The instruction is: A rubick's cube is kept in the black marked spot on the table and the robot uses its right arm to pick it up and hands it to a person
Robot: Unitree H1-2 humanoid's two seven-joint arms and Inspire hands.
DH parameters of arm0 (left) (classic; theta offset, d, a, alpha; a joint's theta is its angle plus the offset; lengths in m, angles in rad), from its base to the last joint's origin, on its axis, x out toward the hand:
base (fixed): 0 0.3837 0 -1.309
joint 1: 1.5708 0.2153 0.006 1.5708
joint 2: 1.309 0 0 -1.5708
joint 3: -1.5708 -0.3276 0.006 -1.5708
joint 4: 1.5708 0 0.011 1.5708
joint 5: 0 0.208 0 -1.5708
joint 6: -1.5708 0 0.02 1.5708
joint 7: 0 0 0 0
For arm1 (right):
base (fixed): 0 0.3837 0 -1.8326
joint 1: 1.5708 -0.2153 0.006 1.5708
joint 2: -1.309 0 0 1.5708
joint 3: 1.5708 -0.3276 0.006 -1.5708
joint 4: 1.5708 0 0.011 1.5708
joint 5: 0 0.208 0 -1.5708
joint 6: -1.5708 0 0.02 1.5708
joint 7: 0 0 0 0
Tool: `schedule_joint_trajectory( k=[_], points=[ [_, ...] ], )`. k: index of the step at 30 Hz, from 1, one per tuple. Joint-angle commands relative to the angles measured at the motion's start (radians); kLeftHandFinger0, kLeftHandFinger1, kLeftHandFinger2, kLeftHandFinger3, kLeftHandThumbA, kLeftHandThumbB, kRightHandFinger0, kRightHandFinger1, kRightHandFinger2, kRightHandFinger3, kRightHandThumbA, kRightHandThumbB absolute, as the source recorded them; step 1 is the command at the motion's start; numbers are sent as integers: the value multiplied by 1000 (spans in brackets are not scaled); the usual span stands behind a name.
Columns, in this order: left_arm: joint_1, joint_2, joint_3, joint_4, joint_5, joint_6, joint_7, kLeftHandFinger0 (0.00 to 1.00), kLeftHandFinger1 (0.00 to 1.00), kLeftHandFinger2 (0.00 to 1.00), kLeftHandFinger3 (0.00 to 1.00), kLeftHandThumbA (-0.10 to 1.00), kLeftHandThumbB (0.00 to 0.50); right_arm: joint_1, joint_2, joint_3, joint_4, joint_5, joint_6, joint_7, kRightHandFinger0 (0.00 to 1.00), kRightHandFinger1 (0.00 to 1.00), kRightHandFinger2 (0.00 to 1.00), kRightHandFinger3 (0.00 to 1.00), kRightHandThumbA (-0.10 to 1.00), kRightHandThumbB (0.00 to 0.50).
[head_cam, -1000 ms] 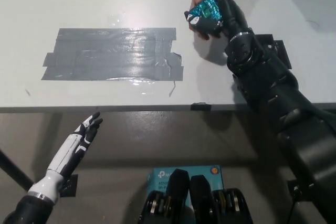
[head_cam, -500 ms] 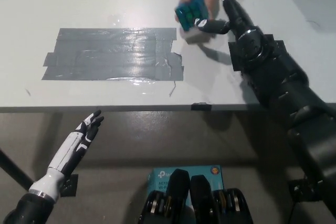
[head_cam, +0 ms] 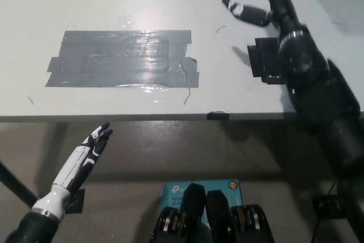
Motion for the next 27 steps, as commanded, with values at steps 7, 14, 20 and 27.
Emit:
schedule_joint_trajectory(
  k=[7,14,20,27],
  points=[
    [65,9,-15,8,14,-48,17,1000,1000,1000,1000,1000,321,606,-104,-123,-1285,47,12,61,1000,1000,1000,1000,850,307],
    [82,-2,-25,13,35,-46,28,1000,1000,1000,1000,1000,303,780,-97,-127,-1405,106,-18,54,1000,1000,1000,1000,827,260],
    [105,3,-26,29,30,-77,20,1000,1000,1000,1000,1000,287,916,-54,-115,-1350,107,-87,16,1000,1000,1000,1000,827,248],
    [121,6,-29,17,30,-78,15,1000,1000,1000,1000,1000,281,959,9,-143,-997,158,-206,-31,1000,1000,1000,1000,764,174]
  ],
)
